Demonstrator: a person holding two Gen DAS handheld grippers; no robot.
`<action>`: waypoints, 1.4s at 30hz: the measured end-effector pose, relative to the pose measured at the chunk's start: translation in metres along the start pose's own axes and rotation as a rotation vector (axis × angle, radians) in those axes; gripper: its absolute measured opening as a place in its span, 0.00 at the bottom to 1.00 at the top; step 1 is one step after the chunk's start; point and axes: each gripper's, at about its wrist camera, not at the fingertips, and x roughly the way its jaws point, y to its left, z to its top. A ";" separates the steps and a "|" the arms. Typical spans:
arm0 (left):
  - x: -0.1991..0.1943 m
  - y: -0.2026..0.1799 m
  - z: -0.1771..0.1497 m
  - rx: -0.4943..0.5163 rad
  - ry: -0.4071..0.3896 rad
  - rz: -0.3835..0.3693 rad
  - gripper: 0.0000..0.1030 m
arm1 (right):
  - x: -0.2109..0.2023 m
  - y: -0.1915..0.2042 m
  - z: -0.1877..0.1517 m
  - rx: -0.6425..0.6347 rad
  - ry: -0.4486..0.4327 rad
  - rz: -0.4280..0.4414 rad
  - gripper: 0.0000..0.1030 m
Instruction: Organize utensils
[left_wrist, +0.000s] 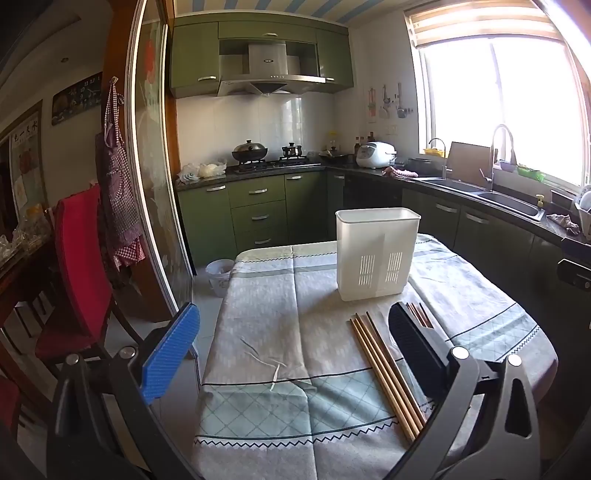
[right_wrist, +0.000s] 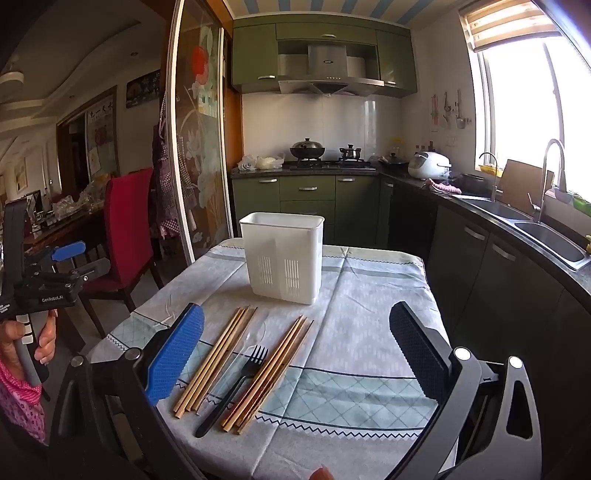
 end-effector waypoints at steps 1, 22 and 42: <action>-0.002 -0.003 0.001 0.001 0.002 0.003 0.94 | -0.001 0.000 0.001 0.000 0.000 0.002 0.96; -0.005 0.002 0.004 -0.006 0.002 0.002 0.94 | 0.002 0.000 0.001 0.014 0.014 -0.020 0.96; -0.006 0.002 0.004 -0.007 0.004 0.007 0.94 | 0.004 0.000 0.001 -0.001 0.023 -0.032 0.96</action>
